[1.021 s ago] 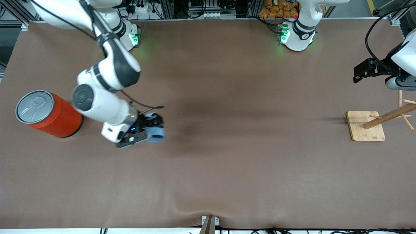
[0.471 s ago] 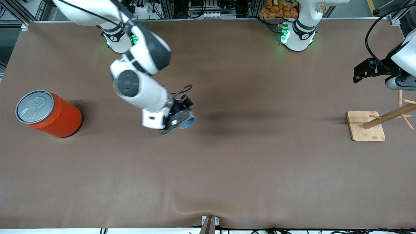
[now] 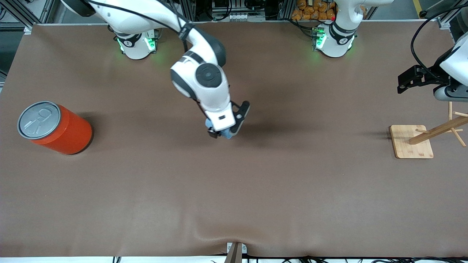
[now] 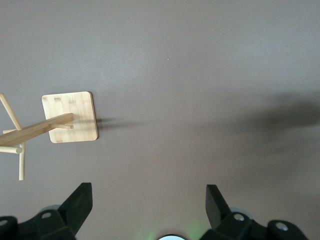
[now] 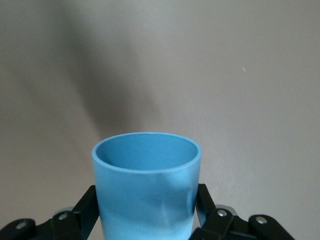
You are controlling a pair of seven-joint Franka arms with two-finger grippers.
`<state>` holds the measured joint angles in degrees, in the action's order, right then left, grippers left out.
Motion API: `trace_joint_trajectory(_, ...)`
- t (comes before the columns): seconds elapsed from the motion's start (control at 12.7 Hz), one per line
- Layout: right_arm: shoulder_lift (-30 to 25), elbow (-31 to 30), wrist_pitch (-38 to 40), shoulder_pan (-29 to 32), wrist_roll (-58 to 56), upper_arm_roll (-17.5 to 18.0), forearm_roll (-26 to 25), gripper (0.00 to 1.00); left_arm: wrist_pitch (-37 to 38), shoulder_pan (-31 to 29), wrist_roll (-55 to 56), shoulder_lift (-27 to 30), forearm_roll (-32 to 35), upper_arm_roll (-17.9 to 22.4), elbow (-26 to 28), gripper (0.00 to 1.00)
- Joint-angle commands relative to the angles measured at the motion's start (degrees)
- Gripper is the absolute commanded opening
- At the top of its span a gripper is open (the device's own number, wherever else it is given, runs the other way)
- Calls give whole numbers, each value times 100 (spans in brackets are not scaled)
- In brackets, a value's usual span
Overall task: Flip cup
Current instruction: 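Lift the blue cup with the right gripper toward the table middle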
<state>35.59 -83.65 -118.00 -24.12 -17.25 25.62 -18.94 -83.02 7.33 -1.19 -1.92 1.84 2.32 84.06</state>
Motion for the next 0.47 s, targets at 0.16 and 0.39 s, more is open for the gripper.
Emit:
trace_joint_trajectory(0.16, 395, 191, -328, -461, -1059, -4, -638, 0, -30, -39, -4, -150, -61, 5, -74, 100)
trace_joint_trajectory(0.39, 825, 191, -742, -778, -1053, -31, -952, 0, -39, -74, -4, -195, -61, 5, -83, 100)
